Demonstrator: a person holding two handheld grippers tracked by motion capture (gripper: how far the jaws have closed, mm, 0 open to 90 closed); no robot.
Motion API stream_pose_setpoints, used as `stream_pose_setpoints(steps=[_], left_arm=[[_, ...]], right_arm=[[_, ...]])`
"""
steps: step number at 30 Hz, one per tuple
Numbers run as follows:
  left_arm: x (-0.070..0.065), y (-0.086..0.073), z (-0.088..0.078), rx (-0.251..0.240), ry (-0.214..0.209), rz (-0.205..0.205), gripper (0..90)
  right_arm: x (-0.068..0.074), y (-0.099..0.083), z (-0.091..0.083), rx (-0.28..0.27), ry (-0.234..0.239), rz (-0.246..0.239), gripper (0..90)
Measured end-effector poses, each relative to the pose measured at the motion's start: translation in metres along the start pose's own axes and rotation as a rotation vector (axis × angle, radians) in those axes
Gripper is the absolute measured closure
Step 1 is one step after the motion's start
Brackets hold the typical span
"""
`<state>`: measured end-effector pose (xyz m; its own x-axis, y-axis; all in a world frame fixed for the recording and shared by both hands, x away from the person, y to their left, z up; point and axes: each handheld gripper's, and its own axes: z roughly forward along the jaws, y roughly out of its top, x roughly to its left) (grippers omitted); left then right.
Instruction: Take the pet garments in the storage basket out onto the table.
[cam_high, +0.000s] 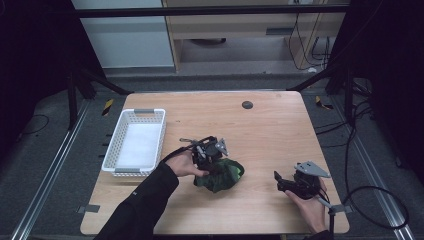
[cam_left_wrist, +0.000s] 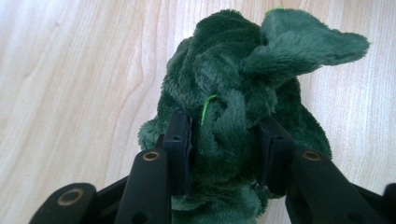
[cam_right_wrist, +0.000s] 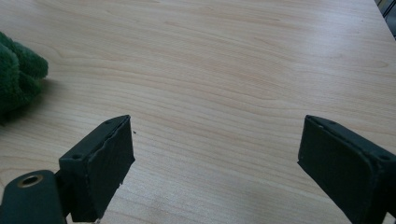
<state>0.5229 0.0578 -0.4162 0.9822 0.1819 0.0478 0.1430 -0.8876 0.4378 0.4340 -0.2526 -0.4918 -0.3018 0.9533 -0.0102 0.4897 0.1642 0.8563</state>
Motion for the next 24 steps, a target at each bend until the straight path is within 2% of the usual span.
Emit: stream_pose_setpoints(steps=[2,7,9,16,21,24], left_arm=[[0.0000,-0.0030,0.0035,0.006,-0.003,-0.008,61.7],[-0.0008,-0.0066,0.0046,-0.020,-0.004,-0.020,60.1],[-0.0011,-0.0073,0.0051,-0.019,-0.001,-0.009,58.2],[-0.0023,-0.0096,0.0064,-0.037,-0.003,-0.014,45.0],[-0.0041,-0.0105,0.0023,-0.050,-0.001,-0.020,34.3],[-0.0066,-0.0116,-0.0021,-0.070,-0.001,-0.022,31.4]], right_arm=[[0.0001,0.0000,0.0002,0.001,0.000,0.000,10.3],[0.0001,-0.0001,0.0003,0.002,-0.001,-0.001,10.3],[0.0001,-0.0001,0.0004,0.003,-0.001,-0.001,10.3],[0.0006,-0.0001,0.0003,0.004,0.003,0.002,10.2],[0.0002,-0.0001,0.0003,0.003,-0.001,0.001,10.1],[-0.0001,0.0000,0.0001,0.002,-0.001,0.000,10.0]])
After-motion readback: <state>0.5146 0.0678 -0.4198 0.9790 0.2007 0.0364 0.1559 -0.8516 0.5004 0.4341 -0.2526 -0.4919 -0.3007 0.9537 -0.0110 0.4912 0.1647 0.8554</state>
